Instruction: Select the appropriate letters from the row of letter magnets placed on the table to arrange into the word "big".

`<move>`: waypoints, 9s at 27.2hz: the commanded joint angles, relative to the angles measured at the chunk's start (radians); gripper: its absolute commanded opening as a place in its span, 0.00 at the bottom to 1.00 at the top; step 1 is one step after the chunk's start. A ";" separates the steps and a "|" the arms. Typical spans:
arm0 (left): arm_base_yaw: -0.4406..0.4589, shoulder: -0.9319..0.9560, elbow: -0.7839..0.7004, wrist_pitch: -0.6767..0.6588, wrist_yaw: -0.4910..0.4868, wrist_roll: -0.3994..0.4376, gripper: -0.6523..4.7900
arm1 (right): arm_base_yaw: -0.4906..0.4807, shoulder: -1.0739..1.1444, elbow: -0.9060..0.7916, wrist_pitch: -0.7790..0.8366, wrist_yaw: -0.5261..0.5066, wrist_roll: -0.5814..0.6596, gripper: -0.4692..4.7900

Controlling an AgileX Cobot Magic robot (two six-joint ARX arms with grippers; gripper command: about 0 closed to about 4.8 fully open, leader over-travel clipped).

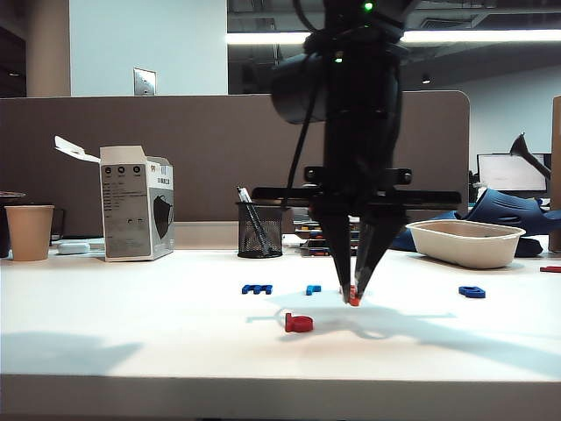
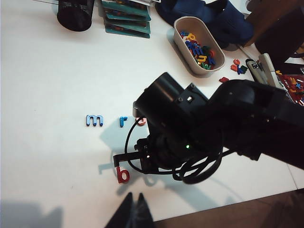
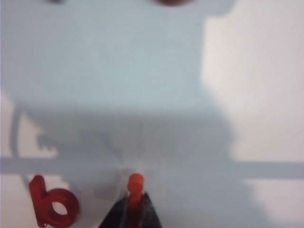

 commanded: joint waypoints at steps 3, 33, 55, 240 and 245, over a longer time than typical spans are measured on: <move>-0.001 -0.002 0.002 0.010 -0.007 -0.003 0.11 | 0.031 -0.003 0.000 -0.011 0.050 0.023 0.13; -0.001 -0.002 0.002 0.010 -0.008 -0.003 0.11 | 0.060 0.058 0.000 -0.031 0.022 0.018 0.44; 0.000 -0.002 0.002 0.010 -0.008 -0.003 0.11 | -0.223 -0.092 0.005 -0.013 0.095 -0.112 0.44; -0.002 -0.001 0.002 0.011 -0.008 -0.003 0.11 | -0.507 -0.251 0.589 -0.124 0.100 -0.612 0.08; 0.000 -0.002 0.002 0.012 -0.011 -0.003 0.11 | -0.631 -0.333 0.588 -0.139 0.001 -0.643 0.08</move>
